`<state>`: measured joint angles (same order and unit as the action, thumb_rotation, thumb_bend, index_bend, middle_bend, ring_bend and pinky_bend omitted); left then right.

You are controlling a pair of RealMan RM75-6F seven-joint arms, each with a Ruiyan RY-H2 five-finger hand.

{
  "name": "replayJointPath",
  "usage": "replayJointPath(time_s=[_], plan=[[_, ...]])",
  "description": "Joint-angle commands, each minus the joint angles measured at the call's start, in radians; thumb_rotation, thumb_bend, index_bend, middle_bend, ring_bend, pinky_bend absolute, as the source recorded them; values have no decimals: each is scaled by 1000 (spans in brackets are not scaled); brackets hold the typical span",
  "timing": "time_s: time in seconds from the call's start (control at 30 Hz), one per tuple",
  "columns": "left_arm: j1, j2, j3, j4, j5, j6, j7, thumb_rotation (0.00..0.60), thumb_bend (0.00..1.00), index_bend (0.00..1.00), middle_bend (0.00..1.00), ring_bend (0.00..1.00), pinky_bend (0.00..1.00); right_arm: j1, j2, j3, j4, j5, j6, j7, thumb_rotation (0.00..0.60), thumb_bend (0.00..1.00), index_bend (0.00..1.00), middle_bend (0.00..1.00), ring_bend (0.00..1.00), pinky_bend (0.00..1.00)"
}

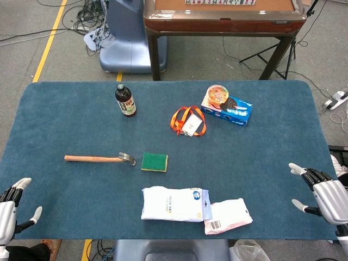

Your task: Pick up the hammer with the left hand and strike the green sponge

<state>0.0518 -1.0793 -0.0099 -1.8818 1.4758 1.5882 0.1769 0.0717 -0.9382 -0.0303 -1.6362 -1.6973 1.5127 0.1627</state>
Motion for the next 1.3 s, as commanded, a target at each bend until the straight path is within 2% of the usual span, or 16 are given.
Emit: replayJointPath(time_s=[0.03,0.33,0.53,0.67,0.97,1.1,1.2,1.3], plan=[[-1,0,-1,1,3,0,-2,600,268,145,154,170,246,-2,2,2,-2,2,5,0,600,127,169,300,262,380],[-37,2,-18,5,37,-23,-8,600,268,155,154,170,246,-8,33,22,-24,10,44,-4,600,127,169,300,262,380],[-145,29,-74,10,25,-146,-34,600,268,169,153,170,246,-2,59,33,-57,17,43,-26,600,127,169,300,262,379],[-241,52,-116,13,-10,-270,-44,600,268,174,153,170,243,-1,66,34,-71,12,43,-34,600,127,169,300,262,380],[-452,28,-195,68,-196,-553,-7,600,268,189,154,170,222,-12,73,27,-81,3,54,-41,600,127,169,300,262,380],[-534,-3,-203,111,-289,-656,59,600,268,185,154,162,193,-16,75,25,-82,4,56,-41,600,128,169,300,262,380],[-597,-24,-198,143,-374,-728,131,600,268,187,154,92,147,-17,75,24,-81,3,56,-41,600,127,169,300,262,380],[-646,-57,-196,175,-451,-760,181,600,268,190,153,74,131,-17,73,23,-79,6,51,-41,600,127,169,300,262,380]])
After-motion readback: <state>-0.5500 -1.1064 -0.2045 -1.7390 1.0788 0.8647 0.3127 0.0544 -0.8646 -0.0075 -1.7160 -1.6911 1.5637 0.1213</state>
